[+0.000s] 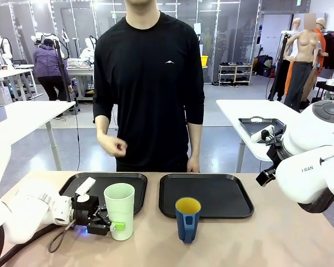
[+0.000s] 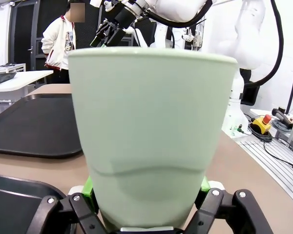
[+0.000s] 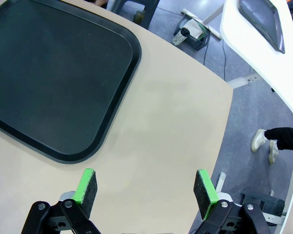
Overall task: Sort and store the cups by type.
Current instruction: Pick up the Reusable plastic cup, then place the picked Reusable plastic cup into the Flat Tray indicated by the person.
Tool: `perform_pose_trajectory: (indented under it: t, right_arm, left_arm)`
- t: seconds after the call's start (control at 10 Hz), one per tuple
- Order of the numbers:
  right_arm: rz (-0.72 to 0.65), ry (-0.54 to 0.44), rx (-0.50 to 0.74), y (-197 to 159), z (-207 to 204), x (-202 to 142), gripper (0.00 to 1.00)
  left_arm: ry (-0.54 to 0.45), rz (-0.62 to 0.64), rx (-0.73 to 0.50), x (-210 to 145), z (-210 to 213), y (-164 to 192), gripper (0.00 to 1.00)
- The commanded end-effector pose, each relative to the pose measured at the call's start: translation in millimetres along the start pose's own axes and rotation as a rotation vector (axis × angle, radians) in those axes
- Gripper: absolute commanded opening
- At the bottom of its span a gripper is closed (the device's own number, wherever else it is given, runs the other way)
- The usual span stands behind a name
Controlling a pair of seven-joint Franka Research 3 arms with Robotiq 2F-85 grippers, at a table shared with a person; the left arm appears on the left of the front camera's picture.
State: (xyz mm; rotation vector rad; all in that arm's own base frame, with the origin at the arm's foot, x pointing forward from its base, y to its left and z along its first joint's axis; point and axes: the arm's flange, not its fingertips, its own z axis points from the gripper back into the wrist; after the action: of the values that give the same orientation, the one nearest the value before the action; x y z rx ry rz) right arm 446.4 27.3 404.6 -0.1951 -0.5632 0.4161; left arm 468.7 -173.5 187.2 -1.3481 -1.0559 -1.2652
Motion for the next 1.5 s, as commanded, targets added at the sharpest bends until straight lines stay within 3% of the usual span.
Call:
perform_pose_trajectory:
  t: [0.0, 0.7, 1.4]
  right_arm:
    - [0.000, 0.003, 0.001, 1, -1, -2, 1.00]
    - [0.000, 0.003, 0.001, 1, -1, -2, 1.00]
    - [0.000, 0.003, 0.001, 1, -1, -2, 1.00]
  left_arm:
    - [-0.022, -0.046, -0.005, -4, -4, -1, 0.65]
    - [-0.042, -0.153, -0.052, 68, 14, -57, 0.65]
    - [-0.029, -0.116, -0.038, 84, 11, -44, 0.65]
